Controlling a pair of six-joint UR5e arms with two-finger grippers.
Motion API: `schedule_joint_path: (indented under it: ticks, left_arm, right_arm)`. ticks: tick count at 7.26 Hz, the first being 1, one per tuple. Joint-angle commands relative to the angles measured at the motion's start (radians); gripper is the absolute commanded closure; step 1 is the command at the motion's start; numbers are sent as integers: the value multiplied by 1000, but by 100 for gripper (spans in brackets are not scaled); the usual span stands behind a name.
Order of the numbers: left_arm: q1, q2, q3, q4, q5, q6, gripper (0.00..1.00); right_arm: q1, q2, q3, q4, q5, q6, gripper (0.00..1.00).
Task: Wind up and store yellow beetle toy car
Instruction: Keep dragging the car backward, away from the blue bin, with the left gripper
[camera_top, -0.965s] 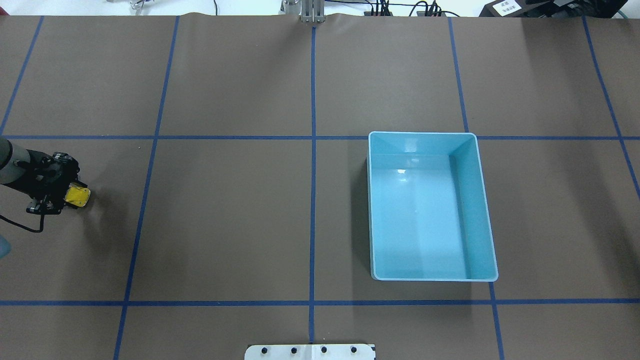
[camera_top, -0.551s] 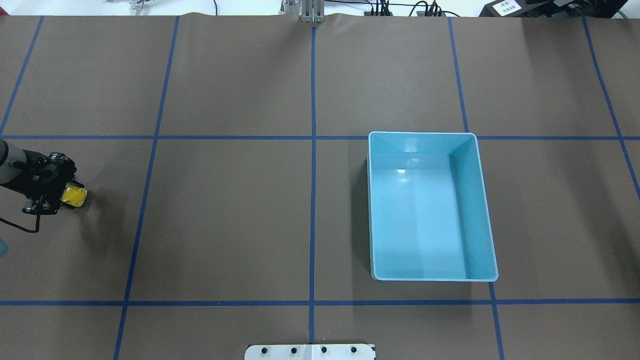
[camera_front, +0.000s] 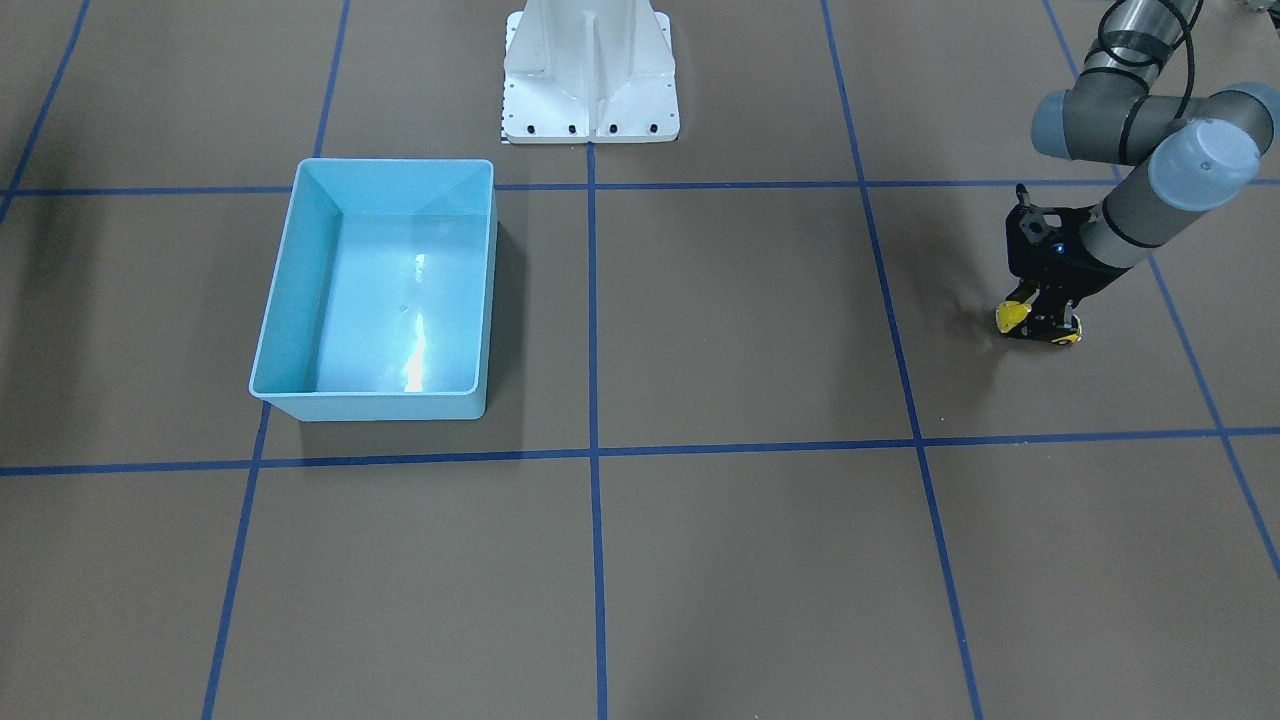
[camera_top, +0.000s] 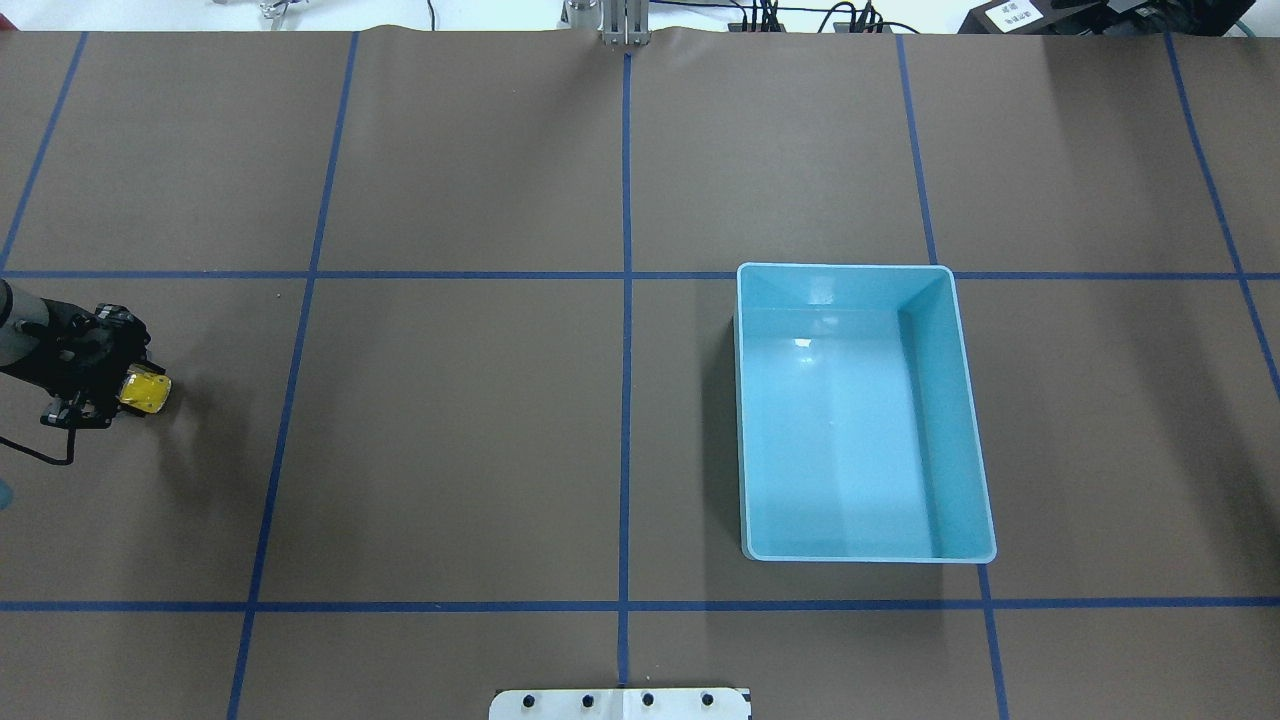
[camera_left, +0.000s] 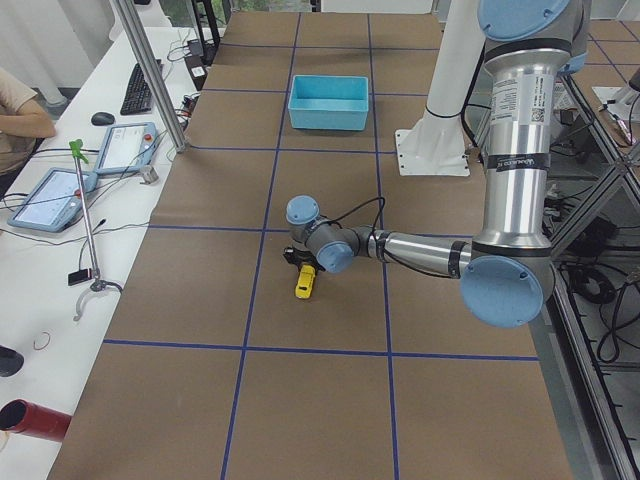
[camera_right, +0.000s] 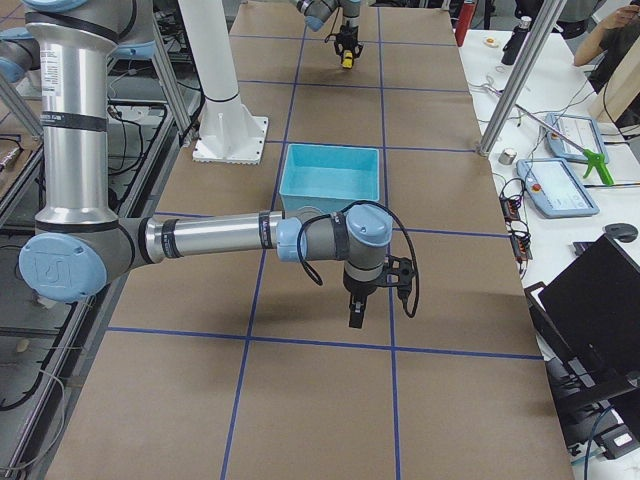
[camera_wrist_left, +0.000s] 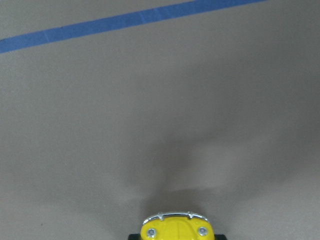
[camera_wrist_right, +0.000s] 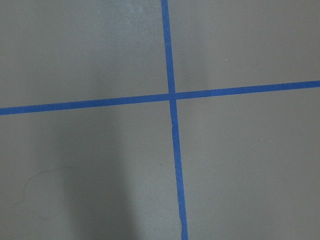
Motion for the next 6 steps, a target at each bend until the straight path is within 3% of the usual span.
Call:
schedule_joint_path:
  ticks: [1, 5, 6]
  left_arm:
    - [-8, 0, 11, 0, 0, 24, 72]
    - [-21, 2, 32, -23, -17, 29, 72]
    - [-22, 2, 31, -25, -15, 34, 31]
  right_arm:
    - [0, 0, 0, 0, 0, 0, 0]
    - [2, 0, 0, 0, 0, 0, 0]
    - [2, 0, 0, 0, 0, 0, 0]
